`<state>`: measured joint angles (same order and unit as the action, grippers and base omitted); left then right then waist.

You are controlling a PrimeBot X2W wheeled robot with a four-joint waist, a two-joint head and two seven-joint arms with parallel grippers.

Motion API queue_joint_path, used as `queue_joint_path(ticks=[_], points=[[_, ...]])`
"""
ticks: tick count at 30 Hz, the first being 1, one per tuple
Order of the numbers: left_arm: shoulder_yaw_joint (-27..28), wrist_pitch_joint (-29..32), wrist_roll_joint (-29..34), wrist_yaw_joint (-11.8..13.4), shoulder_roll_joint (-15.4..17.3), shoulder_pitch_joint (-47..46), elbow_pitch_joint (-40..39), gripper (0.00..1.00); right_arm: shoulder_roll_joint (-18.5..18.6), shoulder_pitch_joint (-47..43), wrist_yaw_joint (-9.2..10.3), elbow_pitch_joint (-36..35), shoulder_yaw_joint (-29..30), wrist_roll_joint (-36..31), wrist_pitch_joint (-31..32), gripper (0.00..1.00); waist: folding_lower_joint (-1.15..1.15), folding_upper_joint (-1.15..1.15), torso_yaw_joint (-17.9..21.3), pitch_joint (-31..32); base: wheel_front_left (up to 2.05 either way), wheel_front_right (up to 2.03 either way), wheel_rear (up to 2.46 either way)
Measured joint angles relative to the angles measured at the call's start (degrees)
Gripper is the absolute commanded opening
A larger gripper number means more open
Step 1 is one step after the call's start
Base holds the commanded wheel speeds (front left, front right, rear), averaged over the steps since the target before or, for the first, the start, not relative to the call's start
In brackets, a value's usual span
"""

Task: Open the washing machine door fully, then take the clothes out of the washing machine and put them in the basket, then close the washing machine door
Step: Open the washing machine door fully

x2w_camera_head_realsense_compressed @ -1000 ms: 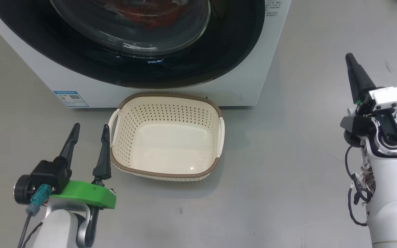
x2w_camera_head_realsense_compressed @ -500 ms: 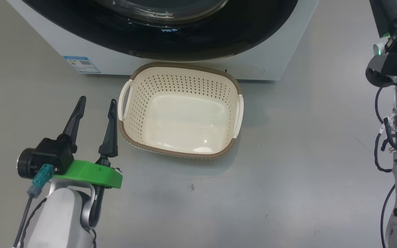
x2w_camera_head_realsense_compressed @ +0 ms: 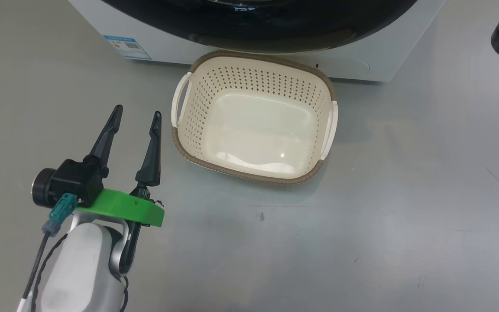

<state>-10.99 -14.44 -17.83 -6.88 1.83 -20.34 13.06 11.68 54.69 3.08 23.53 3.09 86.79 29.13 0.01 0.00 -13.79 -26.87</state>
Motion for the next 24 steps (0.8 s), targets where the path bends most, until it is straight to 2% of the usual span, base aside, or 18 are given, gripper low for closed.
queue_joint_path(ticks=[11, 24], points=[[-1.8, 0.0, -1.9, 0.0, -0.3, -1.4, 0.0, 1.0, 1.4, 6.7, 1.62, 2.6, -2.0, 0.3, 4.9, 0.0, 0.0, 0.0, -3.5, -2.7, 0.0, 0.0, 0.0], [-1.8, 0.0, -2.2, 0.0, -0.4, -1.5, -0.1, 1.0, 2.4, 9.8, 1.69, 5.0, -2.7, 0.9, 7.8, 0.0, -0.01, 0.0, -4.4, -3.5, 0.0, 0.0, 0.0]])
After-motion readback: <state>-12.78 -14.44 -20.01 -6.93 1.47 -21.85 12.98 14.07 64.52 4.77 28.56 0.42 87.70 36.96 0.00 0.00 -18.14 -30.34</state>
